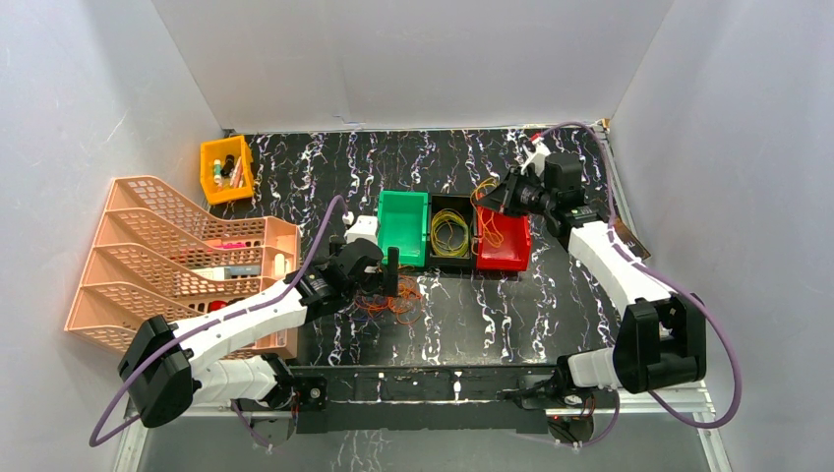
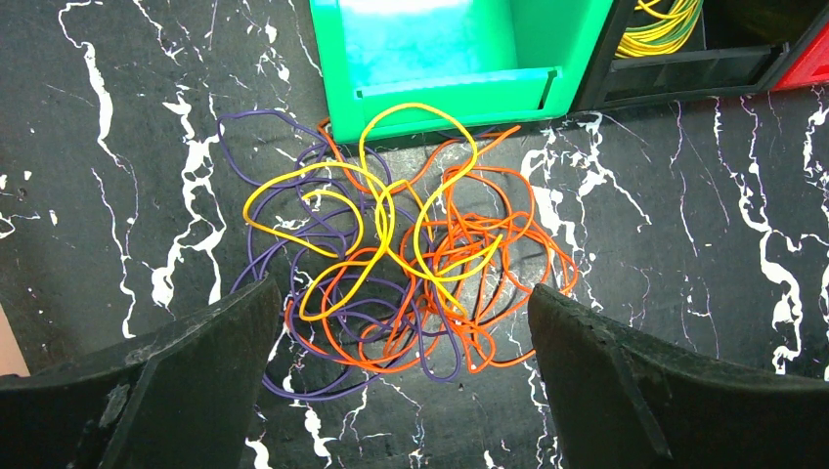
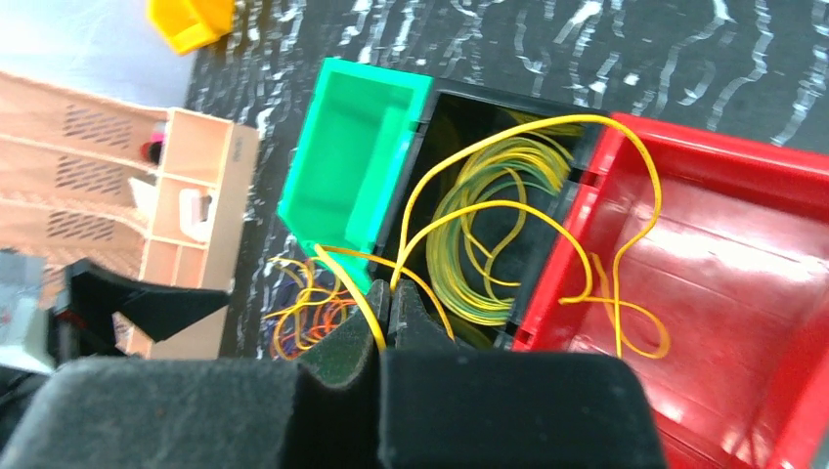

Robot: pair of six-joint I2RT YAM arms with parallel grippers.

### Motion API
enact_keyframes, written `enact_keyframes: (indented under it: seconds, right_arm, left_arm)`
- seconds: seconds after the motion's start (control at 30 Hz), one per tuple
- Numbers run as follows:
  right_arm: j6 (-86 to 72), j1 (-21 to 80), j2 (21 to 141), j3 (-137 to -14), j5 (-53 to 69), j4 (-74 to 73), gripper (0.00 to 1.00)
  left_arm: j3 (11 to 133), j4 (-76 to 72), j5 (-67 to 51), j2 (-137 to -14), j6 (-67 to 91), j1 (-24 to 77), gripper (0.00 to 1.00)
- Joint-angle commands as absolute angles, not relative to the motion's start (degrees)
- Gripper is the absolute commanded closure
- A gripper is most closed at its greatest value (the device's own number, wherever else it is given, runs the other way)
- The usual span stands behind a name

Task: Untangle the cables
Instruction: Place the cable in the bin.

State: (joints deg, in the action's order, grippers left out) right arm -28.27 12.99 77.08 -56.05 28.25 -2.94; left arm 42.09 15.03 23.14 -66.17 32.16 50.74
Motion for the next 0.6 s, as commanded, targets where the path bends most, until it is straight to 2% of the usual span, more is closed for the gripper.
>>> enact_keyframes:
  seconds: [0.0,0.1,0.2,0.57]
  right_arm:
    - [-27.5,12.6,73.9,-54.8,16.7,-4.2,1.00]
    - [-27.1,12.5,70.9,-52.5,9.6,-4.5,1.00]
    - [-26.5,12.4,69.4,-52.2,8.6,-4.7,1.00]
    - [-26.3,12.9,68.4,-63.3,27.4,-2.5,1.00]
  left_arm:
    - [42.5,16.3,24.0,-64.8,31.8,50.8,0.02]
    - [42.6,16.3,23.9,-64.8,31.8,50.7,0.02]
    - [42.9,16.1,23.8,-65.1,31.8,50.8,0.02]
    - [43.7,15.6,23.2,-66.4,31.4,50.8,0.02]
